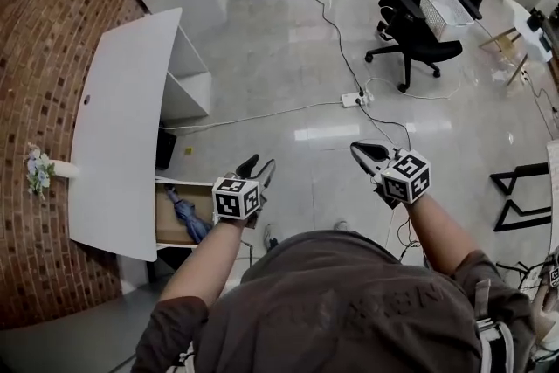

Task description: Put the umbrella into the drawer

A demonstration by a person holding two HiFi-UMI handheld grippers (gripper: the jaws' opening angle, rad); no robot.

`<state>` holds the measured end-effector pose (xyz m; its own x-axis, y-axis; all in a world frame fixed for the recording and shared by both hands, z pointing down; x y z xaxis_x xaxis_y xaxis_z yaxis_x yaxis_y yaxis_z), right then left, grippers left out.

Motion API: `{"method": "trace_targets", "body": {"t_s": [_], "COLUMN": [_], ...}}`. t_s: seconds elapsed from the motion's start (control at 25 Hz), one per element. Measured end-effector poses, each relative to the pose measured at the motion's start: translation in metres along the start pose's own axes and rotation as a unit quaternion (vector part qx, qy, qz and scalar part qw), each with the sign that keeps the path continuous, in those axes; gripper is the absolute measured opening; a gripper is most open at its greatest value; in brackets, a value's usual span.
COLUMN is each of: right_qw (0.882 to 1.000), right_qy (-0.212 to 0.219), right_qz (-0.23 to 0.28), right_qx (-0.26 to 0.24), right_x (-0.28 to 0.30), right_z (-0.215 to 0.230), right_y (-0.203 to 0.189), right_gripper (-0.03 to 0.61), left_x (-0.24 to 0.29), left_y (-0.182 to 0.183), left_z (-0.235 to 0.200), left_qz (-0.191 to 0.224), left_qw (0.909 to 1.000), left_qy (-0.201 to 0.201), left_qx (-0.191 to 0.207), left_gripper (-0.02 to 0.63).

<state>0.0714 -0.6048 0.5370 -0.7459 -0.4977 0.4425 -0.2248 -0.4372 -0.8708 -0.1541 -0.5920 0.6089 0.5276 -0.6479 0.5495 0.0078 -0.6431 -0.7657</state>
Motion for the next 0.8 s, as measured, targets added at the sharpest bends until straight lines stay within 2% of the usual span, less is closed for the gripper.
{"method": "trace_targets", "body": {"t_s": [0.12,0.24,0.4,0.56,0.68,0.8], "right_qw": [1.0,0.999,0.997,0.996,0.996,0.996], "right_qy": [-0.02,-0.037,-0.057,-0.058,-0.051,-0.042], "right_qz": [0.02,0.036,0.053,0.069,0.078,0.083], "right_qx": [0.001,0.004,0.007,0.008,0.005,-0.002], "right_x": [-0.029,-0.052,-0.075,-0.085,-0.087,-0.084], "right_z": [0.012,0.024,0.04,0.043,0.041,0.037], "right_y": [0.01,0.017,0.026,0.037,0.045,0.053], "right_gripper": [-0.008,-0.008,-0.008,-0.008,-0.008,-0.008], "left_x": [0.004,0.006,0.0,-0.012,-0.023,-0.035], "left_y": [0.035,0.064,0.099,0.124,0.136,0.143], "left_z": [0.041,0.081,0.126,0.16,0.17,0.17], "left_qz": [0.038,0.062,0.098,0.134,0.156,0.172], "left_qw": [0.998,0.9918,0.9785,0.9627,0.9556,0.9521], "left_qy": [-0.047,-0.098,-0.154,-0.208,-0.222,-0.224], "left_qx": [0.017,0.055,0.096,0.111,0.114,0.118], "left_gripper": [0.171,0.152,0.108,0.051,0.006,0.006]}}
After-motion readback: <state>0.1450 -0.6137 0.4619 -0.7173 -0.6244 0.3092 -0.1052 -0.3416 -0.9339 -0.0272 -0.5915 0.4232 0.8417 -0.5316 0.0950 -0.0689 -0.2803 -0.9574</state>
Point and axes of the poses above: the fingertips, and each gripper's own axes: x forward along the fingers, z to its right, y out of its top, the point moved 1 cm from there along -x, backward along the fingers, and after that the axes turned 1 degree about -x, right-handed, at the moved point
